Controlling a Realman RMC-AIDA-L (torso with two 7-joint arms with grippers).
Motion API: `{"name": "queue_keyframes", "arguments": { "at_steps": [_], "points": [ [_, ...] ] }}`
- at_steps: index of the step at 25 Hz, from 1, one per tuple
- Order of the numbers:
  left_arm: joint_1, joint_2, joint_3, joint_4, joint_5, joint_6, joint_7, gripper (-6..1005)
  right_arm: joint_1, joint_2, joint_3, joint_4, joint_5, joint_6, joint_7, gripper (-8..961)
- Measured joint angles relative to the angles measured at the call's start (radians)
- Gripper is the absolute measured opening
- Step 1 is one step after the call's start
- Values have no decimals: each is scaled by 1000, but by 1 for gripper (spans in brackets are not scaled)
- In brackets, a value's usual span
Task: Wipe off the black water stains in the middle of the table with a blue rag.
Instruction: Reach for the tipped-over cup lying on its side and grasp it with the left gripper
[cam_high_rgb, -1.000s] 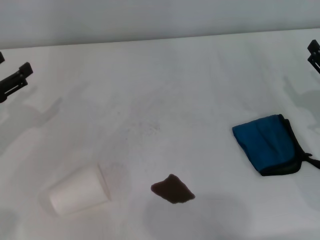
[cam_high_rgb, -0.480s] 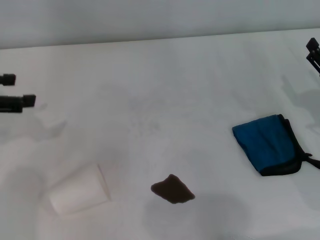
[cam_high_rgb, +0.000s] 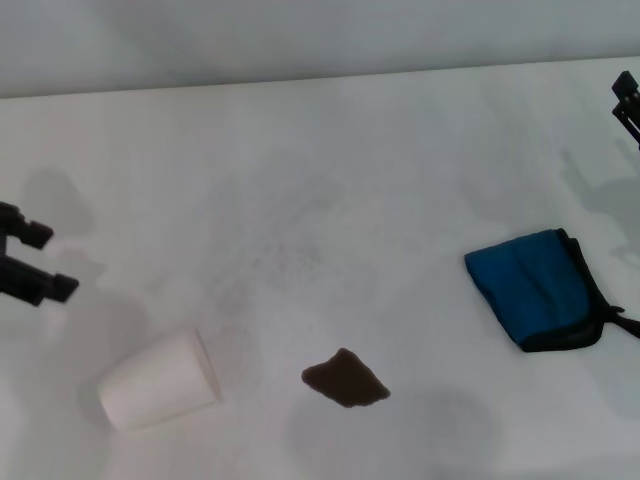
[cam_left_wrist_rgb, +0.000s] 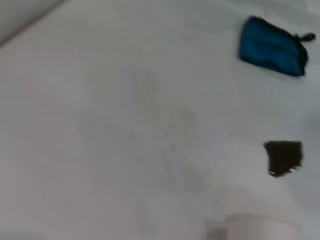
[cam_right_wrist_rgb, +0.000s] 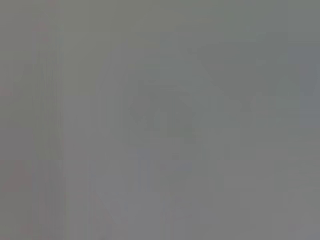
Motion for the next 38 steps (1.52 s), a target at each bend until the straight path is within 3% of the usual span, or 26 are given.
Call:
{"name": "queue_keyframes", "arguments": {
  "at_steps": [7,13,18,31,38],
  "points": [
    [-22,-25,-1,68,21,-6,6,860,0,1,0,5,0,5,0,869],
    [-11,-26,-2,135,24,-14,5,864,-1,2,0,4,0,11,0,869],
    [8,-28,-2,248,67,-84,-15,871,1,2,0,2,0,12,0,869],
    [14,-30,-2,380,136,-226,-61,873,-4,2,0,9,0,12,0,869],
    [1,-30,-2,535,185,-333,-113,869,-10,2,0,11,0,11,0,869]
  ]
}}
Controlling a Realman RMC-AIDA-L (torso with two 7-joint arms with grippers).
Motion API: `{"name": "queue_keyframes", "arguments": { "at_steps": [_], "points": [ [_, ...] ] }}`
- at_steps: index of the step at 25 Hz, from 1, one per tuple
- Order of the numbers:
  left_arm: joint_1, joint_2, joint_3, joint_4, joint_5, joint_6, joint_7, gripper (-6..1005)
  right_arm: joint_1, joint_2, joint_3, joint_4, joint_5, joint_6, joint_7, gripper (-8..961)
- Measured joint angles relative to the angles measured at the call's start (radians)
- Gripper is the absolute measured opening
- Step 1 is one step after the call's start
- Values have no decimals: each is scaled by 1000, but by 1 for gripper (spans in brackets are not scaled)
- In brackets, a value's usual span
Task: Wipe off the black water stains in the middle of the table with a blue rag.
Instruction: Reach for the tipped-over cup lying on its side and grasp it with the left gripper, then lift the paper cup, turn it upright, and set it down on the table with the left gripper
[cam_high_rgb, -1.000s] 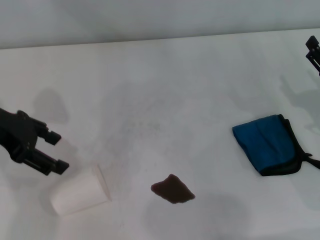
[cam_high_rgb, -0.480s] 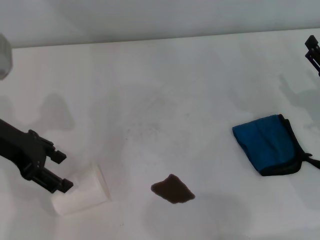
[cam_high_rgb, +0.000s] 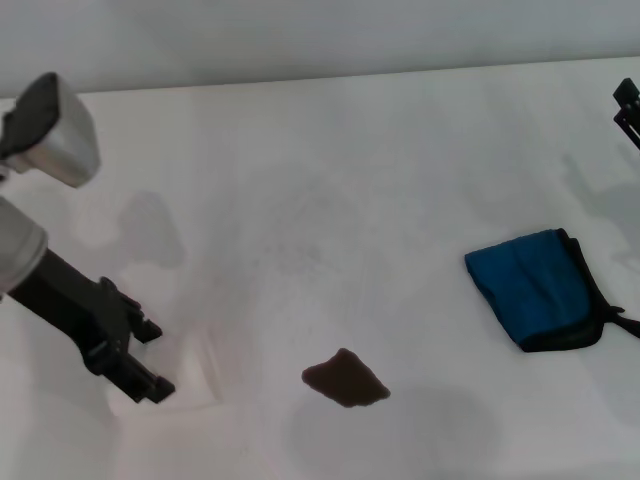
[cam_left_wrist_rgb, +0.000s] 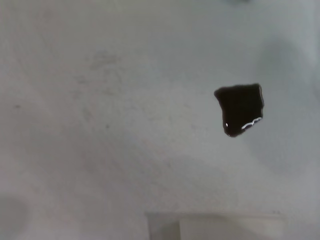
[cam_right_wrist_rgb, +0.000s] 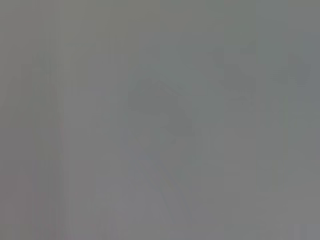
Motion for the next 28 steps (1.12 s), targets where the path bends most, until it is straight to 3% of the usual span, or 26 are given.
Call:
{"name": "queue_keyframes", "arguments": {
  "at_steps": [17,28],
  "points": [
    [-15,4,-1,114,75,-76,-94,860,3,0,0,1,0,-6,0,868],
    [-7,5,-3,114,32,-75,-96,690,1,-1,0,1,0,-1,0,868]
  ]
}}
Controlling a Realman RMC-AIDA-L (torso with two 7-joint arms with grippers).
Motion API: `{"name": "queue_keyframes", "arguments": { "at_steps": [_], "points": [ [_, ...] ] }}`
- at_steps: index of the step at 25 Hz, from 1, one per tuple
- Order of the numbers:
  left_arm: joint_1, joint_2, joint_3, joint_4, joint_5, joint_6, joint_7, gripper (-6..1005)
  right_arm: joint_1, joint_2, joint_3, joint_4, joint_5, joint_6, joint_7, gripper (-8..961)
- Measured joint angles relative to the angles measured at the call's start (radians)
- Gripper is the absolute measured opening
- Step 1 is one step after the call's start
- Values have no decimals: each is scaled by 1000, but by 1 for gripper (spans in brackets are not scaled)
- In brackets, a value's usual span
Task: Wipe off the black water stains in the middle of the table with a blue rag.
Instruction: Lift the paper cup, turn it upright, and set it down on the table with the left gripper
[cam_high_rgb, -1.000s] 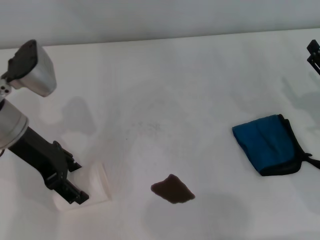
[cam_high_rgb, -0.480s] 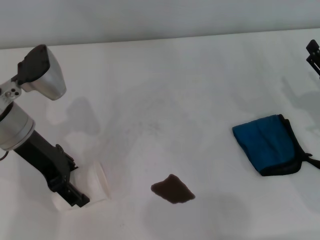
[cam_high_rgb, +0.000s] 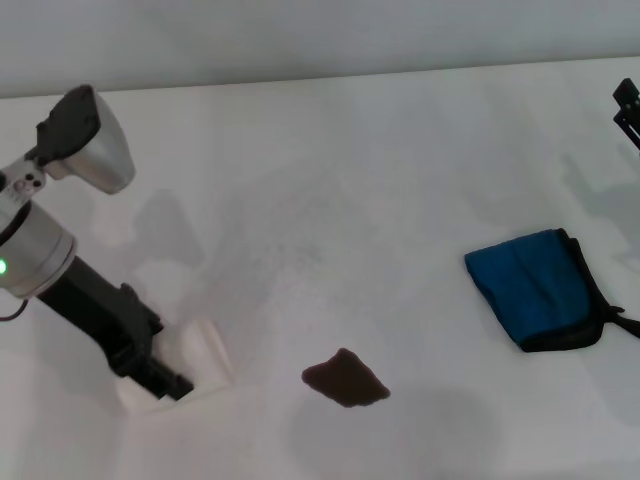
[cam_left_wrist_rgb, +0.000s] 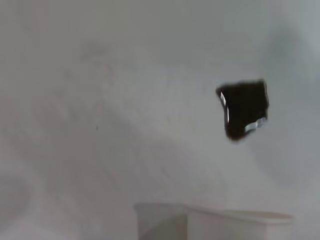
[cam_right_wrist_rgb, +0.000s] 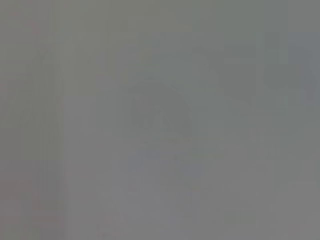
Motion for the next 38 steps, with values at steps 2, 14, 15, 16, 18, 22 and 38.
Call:
{"name": "queue_keyframes", "arguments": {
  "at_steps": [2,14,15,16,18,22,38],
  "points": [
    [0,3,0,-6,-44,10,13,681,-1,0,0,0,0,1,0,868],
    [67,5,0,-82,-416,32,209,636,-3,-1,0,-6,0,7,0,868],
    [87,4,0,-90,-465,29,239,634,-3,-1,0,-8,0,6,0,868],
    [102,4,0,-96,-500,26,260,632,-3,-1,0,-8,0,5,0,868],
    [157,1,0,-107,-624,22,340,632,-2,-1,0,-9,0,5,0,868],
    [265,-1,0,-79,-827,21,489,631,-2,-2,0,-9,0,4,0,868],
    [604,-5,-2,214,-1198,-89,895,631,-16,-4,0,-9,-2,2,1,867]
  ]
}}
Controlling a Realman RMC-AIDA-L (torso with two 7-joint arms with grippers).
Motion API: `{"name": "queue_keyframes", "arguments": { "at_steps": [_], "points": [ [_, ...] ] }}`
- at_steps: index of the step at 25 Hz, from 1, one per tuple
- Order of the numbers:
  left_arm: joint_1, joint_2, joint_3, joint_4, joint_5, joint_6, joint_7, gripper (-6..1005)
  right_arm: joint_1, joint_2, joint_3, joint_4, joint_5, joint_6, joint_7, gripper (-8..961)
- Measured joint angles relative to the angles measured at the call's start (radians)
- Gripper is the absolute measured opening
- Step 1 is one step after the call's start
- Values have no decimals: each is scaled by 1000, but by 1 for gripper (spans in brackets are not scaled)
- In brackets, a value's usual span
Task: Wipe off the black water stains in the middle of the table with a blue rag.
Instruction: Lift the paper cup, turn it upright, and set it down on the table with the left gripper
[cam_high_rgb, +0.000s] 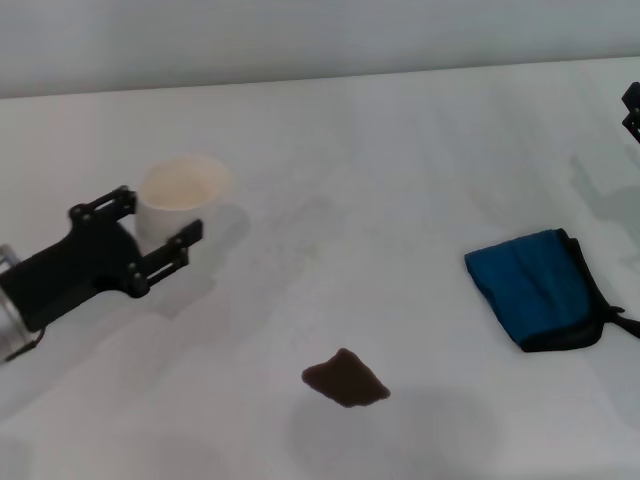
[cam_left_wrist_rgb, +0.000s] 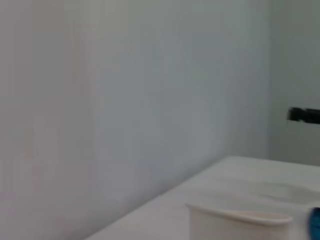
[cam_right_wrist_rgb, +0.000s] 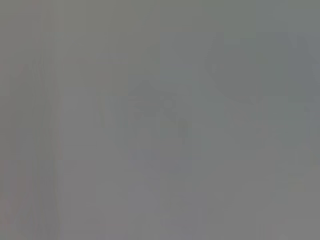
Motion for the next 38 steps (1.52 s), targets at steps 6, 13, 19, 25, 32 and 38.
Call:
{"name": "queue_keyframes", "arguments": {
  "at_steps": [6,13,19,25,32,38],
  "points": [
    [114,0,0,94,-134,-41,184,631,0,0,0,0,-1,-2,0,867],
    [136,-2,0,153,-146,-165,208,630,6,0,0,4,1,-10,1,867],
    [141,-2,0,199,-145,-250,247,629,9,0,0,9,2,-22,1,867],
    [151,-5,0,239,-145,-295,305,629,8,0,0,9,2,-28,1,867],
    [178,-6,0,273,-146,-311,368,631,7,0,0,9,1,-36,1,866],
    [194,-5,-1,286,-147,-311,386,638,4,0,0,9,-2,-41,1,866]
  ]
}}
